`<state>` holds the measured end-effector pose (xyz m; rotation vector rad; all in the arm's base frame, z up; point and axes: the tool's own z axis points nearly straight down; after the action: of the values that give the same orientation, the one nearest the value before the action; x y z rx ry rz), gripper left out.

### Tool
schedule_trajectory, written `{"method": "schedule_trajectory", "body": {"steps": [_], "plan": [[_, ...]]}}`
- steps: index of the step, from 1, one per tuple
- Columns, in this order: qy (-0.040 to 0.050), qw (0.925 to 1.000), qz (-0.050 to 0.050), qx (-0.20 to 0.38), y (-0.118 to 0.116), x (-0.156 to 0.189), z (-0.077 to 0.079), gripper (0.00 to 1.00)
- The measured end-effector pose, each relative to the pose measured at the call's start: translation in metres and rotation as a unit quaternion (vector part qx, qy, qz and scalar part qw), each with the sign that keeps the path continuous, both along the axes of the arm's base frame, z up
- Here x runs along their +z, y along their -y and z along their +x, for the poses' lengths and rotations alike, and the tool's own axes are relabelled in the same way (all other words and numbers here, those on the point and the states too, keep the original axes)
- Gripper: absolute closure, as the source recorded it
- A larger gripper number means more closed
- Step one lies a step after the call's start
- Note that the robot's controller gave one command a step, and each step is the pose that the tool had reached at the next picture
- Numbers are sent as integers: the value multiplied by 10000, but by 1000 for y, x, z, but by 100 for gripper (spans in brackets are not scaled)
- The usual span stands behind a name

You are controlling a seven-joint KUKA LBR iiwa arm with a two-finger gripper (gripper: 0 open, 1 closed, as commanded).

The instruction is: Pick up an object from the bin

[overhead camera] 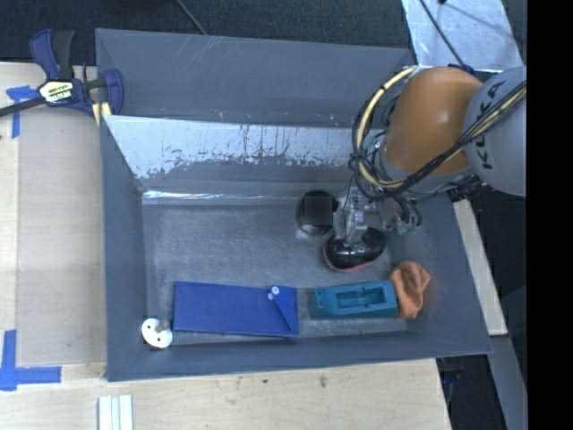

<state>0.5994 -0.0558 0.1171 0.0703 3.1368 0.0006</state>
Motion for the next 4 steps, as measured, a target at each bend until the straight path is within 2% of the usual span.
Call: {"method": "schedule_trajectory", "body": {"steps": [1, 2, 3, 4], "plan": [[-2, 10000, 0, -6, 0, 0, 0, 0], [-4, 10000, 0, -11, 0, 0, 0, 100], [-4, 10000, 0, -12, 0, 0, 0, 0], [-8, 10000, -1, -15, 1, -1, 0, 100]]}}
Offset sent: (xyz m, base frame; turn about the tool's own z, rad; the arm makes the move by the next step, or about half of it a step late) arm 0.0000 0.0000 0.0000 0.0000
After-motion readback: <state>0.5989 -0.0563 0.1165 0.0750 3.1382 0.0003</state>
